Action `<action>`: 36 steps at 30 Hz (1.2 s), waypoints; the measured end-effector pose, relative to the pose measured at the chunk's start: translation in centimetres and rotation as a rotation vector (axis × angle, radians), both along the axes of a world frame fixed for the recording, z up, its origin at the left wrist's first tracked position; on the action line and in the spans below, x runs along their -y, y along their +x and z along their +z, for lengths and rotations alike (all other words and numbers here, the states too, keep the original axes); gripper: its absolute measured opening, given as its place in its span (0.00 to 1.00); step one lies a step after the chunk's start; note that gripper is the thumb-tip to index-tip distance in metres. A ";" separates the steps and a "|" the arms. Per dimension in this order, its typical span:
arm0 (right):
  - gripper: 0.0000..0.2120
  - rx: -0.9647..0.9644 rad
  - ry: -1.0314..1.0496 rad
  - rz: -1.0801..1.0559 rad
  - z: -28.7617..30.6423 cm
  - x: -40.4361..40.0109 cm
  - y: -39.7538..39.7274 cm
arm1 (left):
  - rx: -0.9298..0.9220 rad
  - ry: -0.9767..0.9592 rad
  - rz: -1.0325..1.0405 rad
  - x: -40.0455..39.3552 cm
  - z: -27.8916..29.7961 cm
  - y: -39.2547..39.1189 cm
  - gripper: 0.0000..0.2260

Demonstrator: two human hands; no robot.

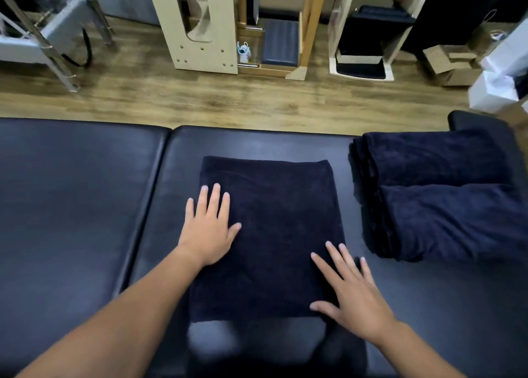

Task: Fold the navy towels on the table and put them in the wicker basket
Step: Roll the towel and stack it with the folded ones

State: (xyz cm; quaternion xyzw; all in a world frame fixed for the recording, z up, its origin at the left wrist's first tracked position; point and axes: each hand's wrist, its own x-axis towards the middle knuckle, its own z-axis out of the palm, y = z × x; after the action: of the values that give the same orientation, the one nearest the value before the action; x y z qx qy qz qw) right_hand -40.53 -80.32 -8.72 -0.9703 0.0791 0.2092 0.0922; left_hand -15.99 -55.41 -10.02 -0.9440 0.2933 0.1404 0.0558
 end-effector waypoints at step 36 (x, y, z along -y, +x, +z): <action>0.12 0.444 -0.096 -0.267 8.1 7.6 19.8 | -0.334 -0.830 0.650 1.7 9.1 11.7 0.13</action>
State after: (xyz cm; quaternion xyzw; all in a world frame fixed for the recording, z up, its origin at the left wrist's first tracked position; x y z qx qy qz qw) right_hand -20.74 -87.92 -0.58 -0.9766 0.1942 -0.0268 0.0881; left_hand -4.31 -57.07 -0.93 -0.8936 0.0224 0.1709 -0.4145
